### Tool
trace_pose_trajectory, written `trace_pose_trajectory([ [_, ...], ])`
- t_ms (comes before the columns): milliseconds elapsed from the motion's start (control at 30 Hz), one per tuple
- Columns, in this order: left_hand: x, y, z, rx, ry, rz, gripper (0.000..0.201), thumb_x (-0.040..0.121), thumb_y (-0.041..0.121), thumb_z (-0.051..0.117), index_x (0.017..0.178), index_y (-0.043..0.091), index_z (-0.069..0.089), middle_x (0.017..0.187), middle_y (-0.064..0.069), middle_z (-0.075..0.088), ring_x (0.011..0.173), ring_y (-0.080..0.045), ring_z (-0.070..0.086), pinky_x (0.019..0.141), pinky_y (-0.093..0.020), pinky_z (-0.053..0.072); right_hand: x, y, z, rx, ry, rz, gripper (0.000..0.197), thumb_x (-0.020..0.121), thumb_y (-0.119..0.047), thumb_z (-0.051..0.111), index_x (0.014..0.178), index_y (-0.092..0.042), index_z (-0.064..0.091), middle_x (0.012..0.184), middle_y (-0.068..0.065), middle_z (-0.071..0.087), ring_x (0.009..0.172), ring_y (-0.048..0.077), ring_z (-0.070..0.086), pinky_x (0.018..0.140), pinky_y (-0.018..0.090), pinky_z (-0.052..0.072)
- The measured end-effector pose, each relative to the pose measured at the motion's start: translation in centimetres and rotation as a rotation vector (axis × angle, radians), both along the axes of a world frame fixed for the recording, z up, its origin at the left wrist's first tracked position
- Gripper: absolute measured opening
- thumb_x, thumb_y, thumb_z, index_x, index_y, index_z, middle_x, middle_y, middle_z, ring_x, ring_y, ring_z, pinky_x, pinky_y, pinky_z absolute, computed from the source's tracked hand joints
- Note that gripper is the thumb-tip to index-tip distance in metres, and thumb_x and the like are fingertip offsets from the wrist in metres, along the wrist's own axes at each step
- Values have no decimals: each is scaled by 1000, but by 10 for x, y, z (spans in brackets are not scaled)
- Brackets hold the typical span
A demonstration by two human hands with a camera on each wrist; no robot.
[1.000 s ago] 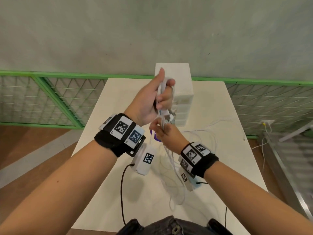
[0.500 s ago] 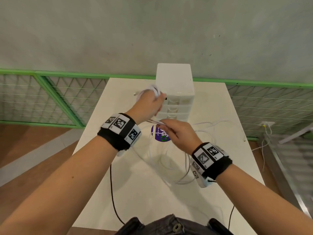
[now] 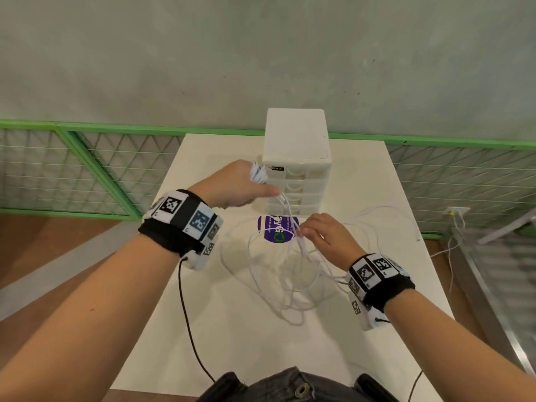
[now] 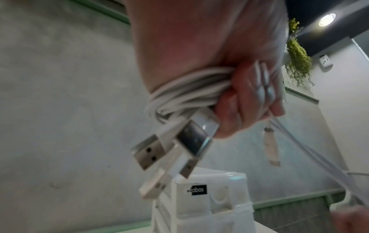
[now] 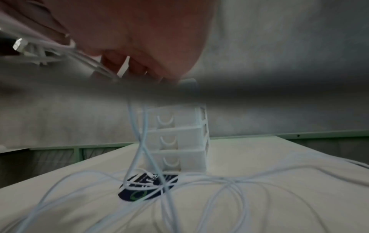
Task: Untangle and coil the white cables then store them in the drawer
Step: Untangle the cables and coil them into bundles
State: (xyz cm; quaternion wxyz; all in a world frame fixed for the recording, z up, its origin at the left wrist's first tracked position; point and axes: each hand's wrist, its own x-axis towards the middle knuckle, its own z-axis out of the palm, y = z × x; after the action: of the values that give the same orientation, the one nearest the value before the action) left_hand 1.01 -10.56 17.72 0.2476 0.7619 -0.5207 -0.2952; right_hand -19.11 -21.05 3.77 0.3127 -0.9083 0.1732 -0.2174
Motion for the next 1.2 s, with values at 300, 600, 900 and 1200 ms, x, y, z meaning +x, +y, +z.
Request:
trace_pose_trajectory([
  [300,34,5,12,-404,-50,368,45,88,27,65,60,15,31,57,-2,31,38,-3,35,42,-11,32,-43,-50,-41,86,425,-460,22,93,-22,47,81,-21,65,88,4,67,88,29,60,76,36,45],
  [600,29,1,0,-357,-18,425,53,88,26,65,55,16,24,54,-2,27,33,-7,28,36,-14,24,-36,-62,-22,175,374,-594,36,95,-14,42,130,-9,50,128,22,52,116,34,50,100,40,40],
  [900,-24,-16,13,-336,274,179,38,88,32,64,65,8,47,38,2,36,31,-12,30,36,-19,26,51,2,64,191,11,-129,63,87,-27,61,141,-20,30,136,-2,49,117,3,45,101,24,33],
  [1200,-11,13,-6,135,95,-24,54,73,62,65,61,10,54,34,3,42,29,-15,35,37,-21,33,38,-24,85,281,-354,-260,25,91,0,40,86,-20,54,71,-15,52,59,-2,48,60,16,38],
])
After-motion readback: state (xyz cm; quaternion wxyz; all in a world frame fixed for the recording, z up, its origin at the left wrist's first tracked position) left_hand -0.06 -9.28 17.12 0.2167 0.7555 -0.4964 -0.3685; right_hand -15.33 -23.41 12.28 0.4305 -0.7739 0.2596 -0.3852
